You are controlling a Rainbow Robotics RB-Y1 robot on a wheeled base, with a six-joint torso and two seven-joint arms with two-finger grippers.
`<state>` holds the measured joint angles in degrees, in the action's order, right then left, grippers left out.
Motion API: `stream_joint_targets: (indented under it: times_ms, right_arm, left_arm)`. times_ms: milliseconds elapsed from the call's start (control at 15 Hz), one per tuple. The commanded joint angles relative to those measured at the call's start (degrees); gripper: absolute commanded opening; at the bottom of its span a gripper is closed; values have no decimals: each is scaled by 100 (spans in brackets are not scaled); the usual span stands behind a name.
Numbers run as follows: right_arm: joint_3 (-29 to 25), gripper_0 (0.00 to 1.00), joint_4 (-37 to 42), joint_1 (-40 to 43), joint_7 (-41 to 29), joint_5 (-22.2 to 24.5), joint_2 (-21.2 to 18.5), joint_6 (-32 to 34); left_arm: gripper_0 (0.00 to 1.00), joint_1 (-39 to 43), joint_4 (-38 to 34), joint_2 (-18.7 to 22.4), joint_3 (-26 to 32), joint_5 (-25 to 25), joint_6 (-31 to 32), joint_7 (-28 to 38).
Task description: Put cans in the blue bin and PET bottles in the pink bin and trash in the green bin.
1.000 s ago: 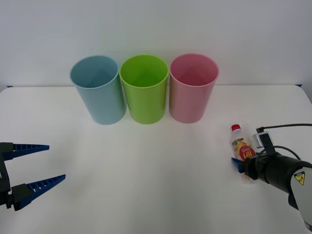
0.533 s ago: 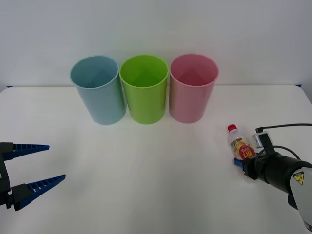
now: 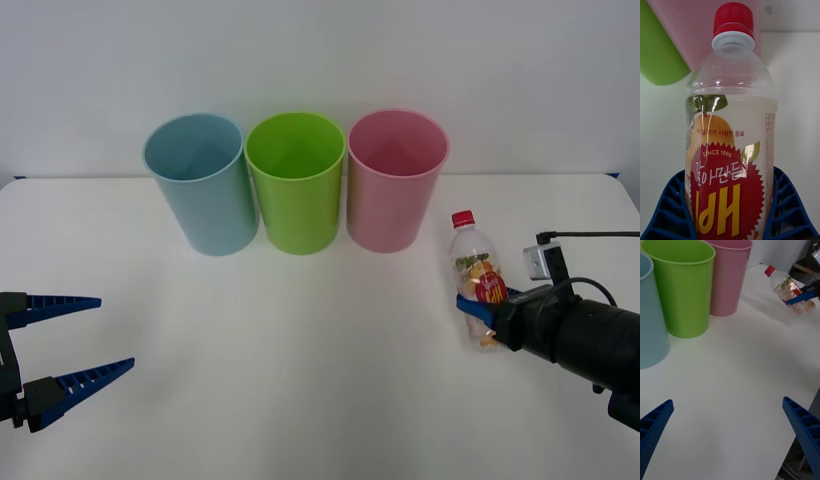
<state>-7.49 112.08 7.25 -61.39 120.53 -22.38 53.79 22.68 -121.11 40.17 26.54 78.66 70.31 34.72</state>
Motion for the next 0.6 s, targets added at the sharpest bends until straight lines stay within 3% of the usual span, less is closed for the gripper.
stream_joint_targets:
  times_ms: [67, 267, 600]
  right_arm:
    - [-367, 0, 332, 189, 751, -1410, -136, 229]
    - [-877, 0, 446, 233, 1481, -2631, -136, 774]
    - [-1466, 0, 455, 216, 2026, -3923, -136, 1354]
  left_arm:
    - [100, 0, 0, 0, 0, 0, 0, 0]
    - [100, 0, 0, 0, 0, 0, 0, 0]
    - [100, 0, 0, 0, 0, 0, 0, 0]
